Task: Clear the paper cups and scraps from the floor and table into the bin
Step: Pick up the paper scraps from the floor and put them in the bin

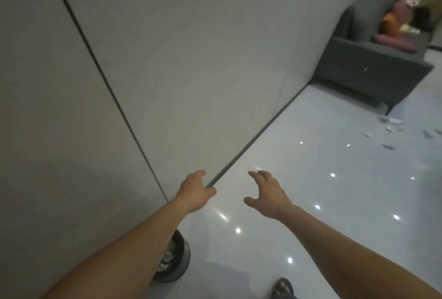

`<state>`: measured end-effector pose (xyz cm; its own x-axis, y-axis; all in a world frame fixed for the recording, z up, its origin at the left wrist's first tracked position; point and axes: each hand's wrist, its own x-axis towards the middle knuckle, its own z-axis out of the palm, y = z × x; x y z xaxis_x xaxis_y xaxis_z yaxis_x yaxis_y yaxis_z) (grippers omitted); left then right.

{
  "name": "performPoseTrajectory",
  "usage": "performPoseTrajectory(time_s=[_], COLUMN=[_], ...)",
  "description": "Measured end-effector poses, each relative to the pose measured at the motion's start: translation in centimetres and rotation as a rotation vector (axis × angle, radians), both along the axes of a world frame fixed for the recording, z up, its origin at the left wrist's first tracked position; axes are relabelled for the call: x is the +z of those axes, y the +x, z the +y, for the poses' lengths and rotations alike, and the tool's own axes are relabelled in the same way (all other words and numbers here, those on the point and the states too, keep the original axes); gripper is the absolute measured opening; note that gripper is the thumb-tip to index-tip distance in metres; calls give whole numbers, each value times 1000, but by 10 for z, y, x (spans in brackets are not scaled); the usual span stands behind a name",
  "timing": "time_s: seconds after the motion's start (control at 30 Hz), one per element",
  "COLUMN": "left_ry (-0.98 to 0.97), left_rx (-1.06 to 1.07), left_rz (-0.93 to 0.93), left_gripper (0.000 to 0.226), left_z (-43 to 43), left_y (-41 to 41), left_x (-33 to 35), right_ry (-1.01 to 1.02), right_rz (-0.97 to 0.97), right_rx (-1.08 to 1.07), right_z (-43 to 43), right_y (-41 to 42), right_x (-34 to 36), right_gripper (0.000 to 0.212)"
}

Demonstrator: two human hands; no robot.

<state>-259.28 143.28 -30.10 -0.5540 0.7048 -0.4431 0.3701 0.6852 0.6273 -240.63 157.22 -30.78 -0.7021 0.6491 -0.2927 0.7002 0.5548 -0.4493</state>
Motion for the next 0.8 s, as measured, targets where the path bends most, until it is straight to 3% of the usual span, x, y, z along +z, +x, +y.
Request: performPoseTrajectory(time_s=[0.2,0.53,0.8], left_ry=[16,75,27], left_rx=[-213,-513,-689], left_rz=[86,67,54], left_gripper=[71,74,73], left_z=[116,305,416], left_y=[87,277,354], left_x=[31,43,29], right_ry=[13,95,38], right_rz=[16,43,14], right_rx=[-226,-464,-633], right_z=[71,191,275], right_y=[115,307,382], right_x=[9,37,20], right_gripper=[83,83,86])
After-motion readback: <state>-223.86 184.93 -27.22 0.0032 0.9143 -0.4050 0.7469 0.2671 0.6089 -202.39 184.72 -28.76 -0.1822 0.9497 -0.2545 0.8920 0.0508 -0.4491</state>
